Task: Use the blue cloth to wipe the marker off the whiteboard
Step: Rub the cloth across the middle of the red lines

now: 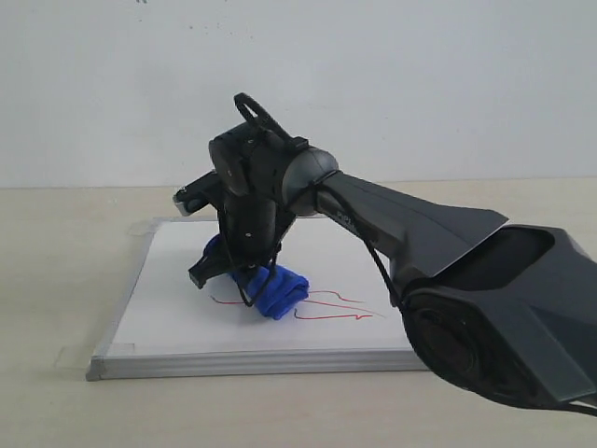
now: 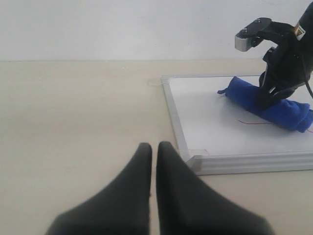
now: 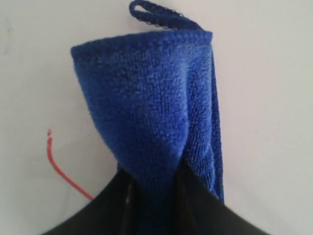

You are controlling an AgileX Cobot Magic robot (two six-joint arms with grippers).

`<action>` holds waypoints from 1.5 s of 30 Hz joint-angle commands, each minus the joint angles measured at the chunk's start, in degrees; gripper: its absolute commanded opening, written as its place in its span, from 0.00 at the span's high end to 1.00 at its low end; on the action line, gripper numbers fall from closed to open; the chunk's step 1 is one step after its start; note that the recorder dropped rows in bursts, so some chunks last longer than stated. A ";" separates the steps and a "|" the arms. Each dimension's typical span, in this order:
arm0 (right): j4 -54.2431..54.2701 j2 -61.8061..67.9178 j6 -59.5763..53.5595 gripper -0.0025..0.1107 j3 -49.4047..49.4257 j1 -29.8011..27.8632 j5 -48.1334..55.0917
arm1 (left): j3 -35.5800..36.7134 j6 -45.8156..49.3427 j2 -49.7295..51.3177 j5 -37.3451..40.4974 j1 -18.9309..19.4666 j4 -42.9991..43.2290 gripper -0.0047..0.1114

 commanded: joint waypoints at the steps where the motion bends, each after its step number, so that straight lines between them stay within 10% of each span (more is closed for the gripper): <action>1: -3.00 -1.43 0.38 0.98 4.03 -0.62 1.99 | 0.18 0.26 0.16 -0.36 -0.46 -0.67 0.93; 13: 14.43 -2.28 -11.75 0.98 4.65 5.99 1.99 | 0.18 0.26 0.16 -0.36 -0.46 -0.67 0.93; 28: -4.17 -2.15 3.19 0.98 4.65 1.50 -3.45 | 0.18 0.26 0.16 -0.36 -0.46 -0.67 0.93; 38: 31.25 -2.15 -19.48 0.98 4.65 1.97 -13.86 | 0.18 0.26 0.16 -0.36 -0.46 -0.67 0.93; 45: 12.58 -2.15 -9.59 0.98 4.65 1.75 -8.49 | 0.18 0.26 0.16 -0.36 -0.46 -0.67 0.93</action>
